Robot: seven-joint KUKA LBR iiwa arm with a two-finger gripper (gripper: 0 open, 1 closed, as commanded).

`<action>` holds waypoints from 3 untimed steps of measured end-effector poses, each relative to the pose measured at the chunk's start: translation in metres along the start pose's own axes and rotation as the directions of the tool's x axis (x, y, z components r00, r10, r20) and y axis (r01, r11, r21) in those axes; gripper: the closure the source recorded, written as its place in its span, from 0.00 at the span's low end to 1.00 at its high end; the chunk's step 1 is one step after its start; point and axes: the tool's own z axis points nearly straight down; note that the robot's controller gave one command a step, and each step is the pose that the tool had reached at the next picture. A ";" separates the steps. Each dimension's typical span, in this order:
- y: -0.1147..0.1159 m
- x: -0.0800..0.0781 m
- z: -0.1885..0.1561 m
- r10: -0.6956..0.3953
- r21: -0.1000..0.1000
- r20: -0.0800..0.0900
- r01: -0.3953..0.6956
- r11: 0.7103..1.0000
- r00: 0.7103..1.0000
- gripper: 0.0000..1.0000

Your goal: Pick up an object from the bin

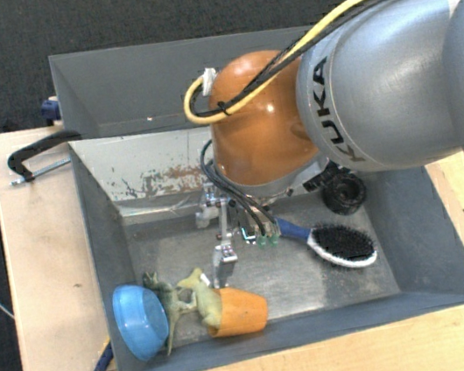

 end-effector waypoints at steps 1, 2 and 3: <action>0.018 0.029 0.114 -0.186 -0.004 0.017 0.186 0.982 0.982 0.00; -0.028 0.031 0.062 -0.200 0.002 0.018 0.200 0.980 0.980 0.00; -0.046 0.032 0.067 -0.219 0.002 0.008 0.219 0.976 0.976 0.00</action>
Offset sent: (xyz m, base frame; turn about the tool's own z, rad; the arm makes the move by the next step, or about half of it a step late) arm -0.0325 0.0141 -0.1154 -0.1865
